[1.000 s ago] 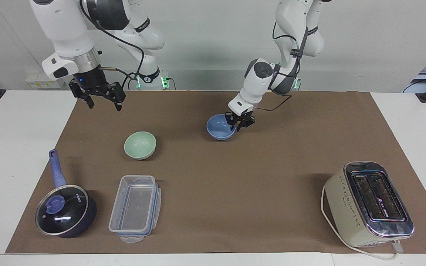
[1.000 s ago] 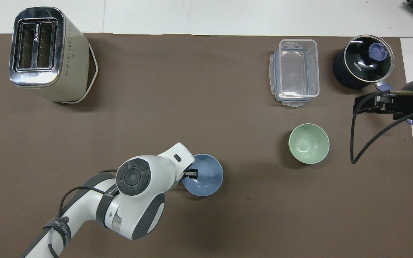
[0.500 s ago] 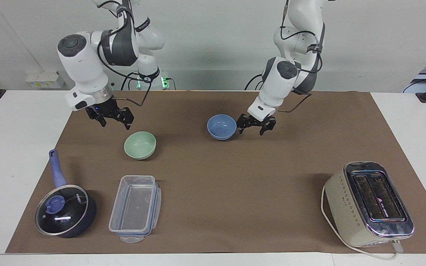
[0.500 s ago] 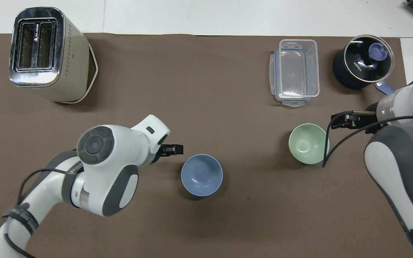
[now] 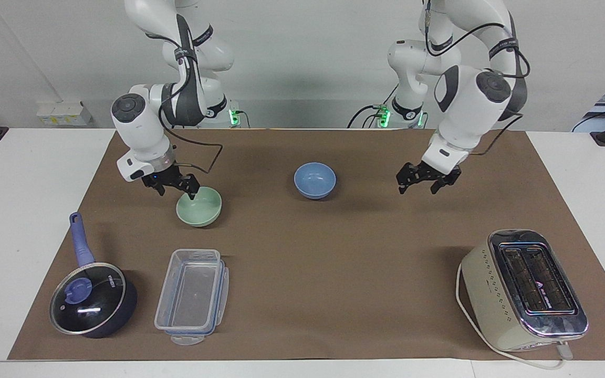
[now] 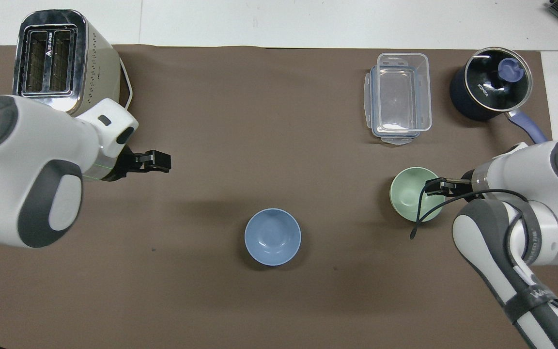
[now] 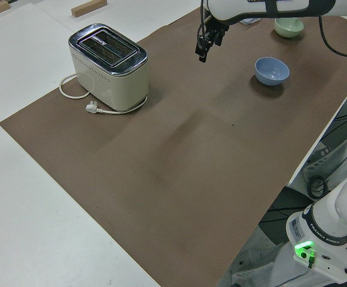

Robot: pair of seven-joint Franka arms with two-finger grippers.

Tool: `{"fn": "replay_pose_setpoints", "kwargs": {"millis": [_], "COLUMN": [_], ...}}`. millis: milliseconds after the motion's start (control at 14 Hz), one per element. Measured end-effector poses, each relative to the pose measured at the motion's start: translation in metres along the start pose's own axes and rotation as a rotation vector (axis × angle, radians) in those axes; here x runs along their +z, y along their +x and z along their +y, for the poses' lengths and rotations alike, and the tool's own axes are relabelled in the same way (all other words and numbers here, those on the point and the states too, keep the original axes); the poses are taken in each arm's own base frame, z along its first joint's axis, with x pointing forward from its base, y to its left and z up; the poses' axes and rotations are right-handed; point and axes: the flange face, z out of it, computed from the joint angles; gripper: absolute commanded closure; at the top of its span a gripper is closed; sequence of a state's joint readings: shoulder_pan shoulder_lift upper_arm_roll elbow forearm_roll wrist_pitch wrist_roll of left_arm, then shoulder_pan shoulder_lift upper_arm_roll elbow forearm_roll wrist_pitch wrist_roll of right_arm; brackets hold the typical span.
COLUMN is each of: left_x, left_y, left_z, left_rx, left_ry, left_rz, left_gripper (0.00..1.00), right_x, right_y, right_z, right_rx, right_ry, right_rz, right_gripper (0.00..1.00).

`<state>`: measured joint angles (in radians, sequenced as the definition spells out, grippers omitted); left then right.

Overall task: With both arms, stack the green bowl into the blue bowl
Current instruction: 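Grasp the green bowl rim with the right gripper while the left gripper withdraws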

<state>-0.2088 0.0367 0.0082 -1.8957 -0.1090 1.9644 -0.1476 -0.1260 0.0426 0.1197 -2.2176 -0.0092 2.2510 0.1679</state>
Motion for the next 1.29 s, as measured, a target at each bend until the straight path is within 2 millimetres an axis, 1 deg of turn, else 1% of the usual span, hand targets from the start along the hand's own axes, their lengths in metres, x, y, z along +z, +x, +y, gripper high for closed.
{"fn": "replay_pose_setpoints", "kwargs": {"millis": [143, 214, 286, 429, 500, 571, 643, 714, 786, 1000, 1071, 1286], "left_x": [-0.028, -0.045, -0.062, -0.090, -0.100, -0.109, -0.117, -0.121, -0.125, -0.127, -0.127, -0.126], "left_y": [0.006, 0.007, 0.008, 0.008, 0.006, 0.004, 0.001, -0.002, -0.004, -0.006, -0.006, -0.006], "left_z": [-0.027, -0.038, -0.047, -0.065, -0.077, -0.087, -0.093, -0.095, -0.095, -0.095, -0.094, -0.091], "left_rx": [0.041, 0.064, 0.085, 0.121, 0.118, 0.111, 0.107, 0.103, 0.102, 0.102, 0.103, 0.109], "left_ry": [0.039, 0.063, 0.079, 0.090, 0.090, 0.090, 0.090, 0.090, 0.090, 0.090, 0.090, 0.090], "left_rz": [-0.008, -0.009, -0.008, -0.018, -0.024, -0.024, -0.021, -0.020, -0.018, -0.018, -0.018, -0.018], "left_gripper": [0.00, 0.00, 0.00, 0.00, 0.00, 0.00, 0.00, 0.00, 0.00, 0.00, 0.00, 0.00], "right_x": [0.019, 0.029, 0.035, 0.039, 0.039, 0.039, 0.039, 0.039, 0.039, 0.037, 0.033, 0.008], "right_y": [0.006, 0.008, 0.009, 0.009, 0.009, 0.009, 0.009, 0.009, 0.009, 0.010, 0.011, 0.010], "right_z": [0.001, 0.003, 0.005, 0.006, 0.006, 0.006, 0.006, 0.006, 0.006, 0.005, 0.003, -0.006], "right_rx": [0.004, 0.008, 0.011, 0.013, 0.013, 0.013, 0.013, 0.013, 0.013, 0.011, 0.006, -0.020], "right_ry": [0.006, 0.007, 0.008, 0.008, 0.008, 0.008, 0.008, 0.008, 0.008, 0.009, 0.010, 0.006], "right_rz": [0.005, -0.004, -0.009, -0.015, -0.015, -0.015, -0.015, -0.015, -0.015, -0.012, -0.005, -0.009], "right_gripper": [0.00, 0.00, 0.05, 0.32, 0.49, 0.65, 0.79, 0.91, 1.00, 1.00, 1.00, 1.00]}}
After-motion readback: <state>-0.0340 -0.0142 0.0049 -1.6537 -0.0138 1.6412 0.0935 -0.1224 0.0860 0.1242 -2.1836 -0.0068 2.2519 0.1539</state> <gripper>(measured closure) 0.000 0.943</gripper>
